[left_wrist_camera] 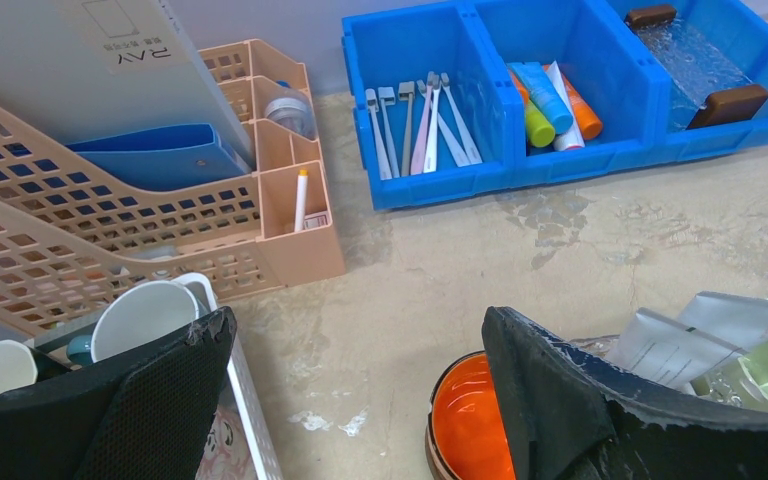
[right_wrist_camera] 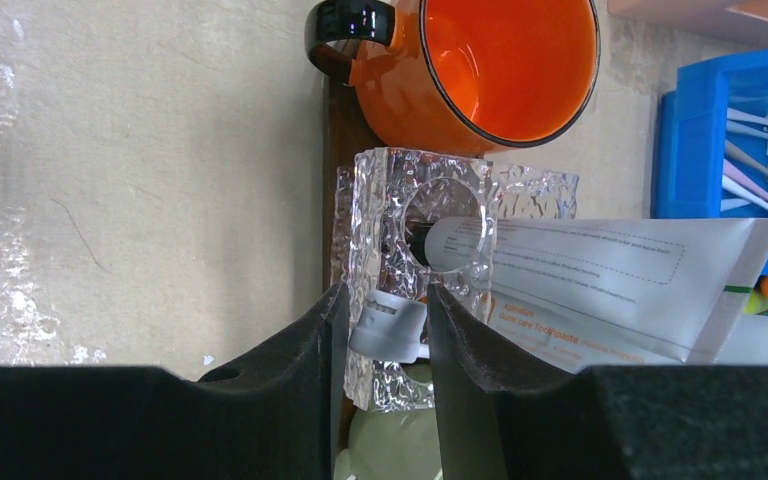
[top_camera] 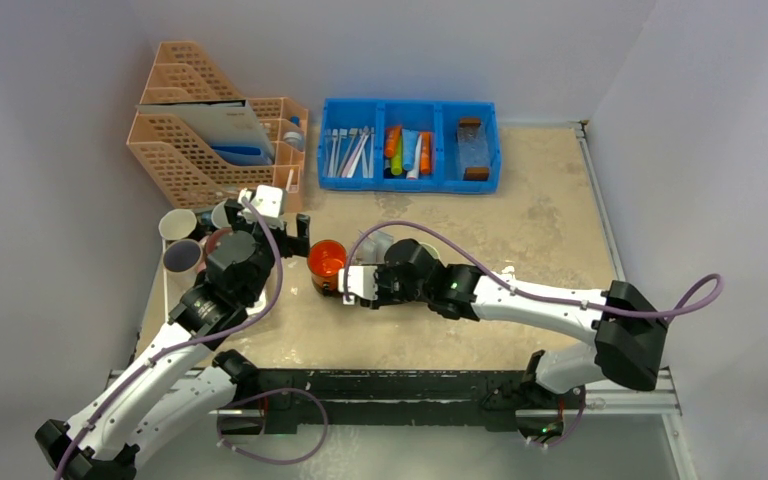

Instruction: Prepare toiletry sets of a toothbrush and toothpaste on the tray

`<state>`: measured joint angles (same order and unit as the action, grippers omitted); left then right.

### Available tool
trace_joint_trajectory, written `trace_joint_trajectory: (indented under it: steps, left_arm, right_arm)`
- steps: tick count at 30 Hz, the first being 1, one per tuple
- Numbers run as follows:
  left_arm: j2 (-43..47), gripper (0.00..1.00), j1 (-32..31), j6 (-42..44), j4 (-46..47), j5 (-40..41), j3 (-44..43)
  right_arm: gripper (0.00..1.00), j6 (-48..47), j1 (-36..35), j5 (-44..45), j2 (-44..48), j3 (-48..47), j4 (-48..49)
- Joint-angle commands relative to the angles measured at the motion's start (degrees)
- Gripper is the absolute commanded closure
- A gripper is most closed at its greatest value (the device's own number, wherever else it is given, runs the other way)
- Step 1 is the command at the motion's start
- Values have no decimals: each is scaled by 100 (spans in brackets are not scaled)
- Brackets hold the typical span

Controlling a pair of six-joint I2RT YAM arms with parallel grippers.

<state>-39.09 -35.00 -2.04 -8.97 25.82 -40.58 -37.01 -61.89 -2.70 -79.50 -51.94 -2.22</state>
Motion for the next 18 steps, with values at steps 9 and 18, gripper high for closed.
trace_joint_trajectory:
  steps: [9, 18]
  left_arm:
    - [111, 7, 13, 56, 8, 17, -3]
    - [103, 7, 17, 41, 24, 12, -1]
  right_arm:
    - [82, -2, -25, -34, 57, -119, -98]
    - [99, -44, -24, -204, 419, -318, -464]
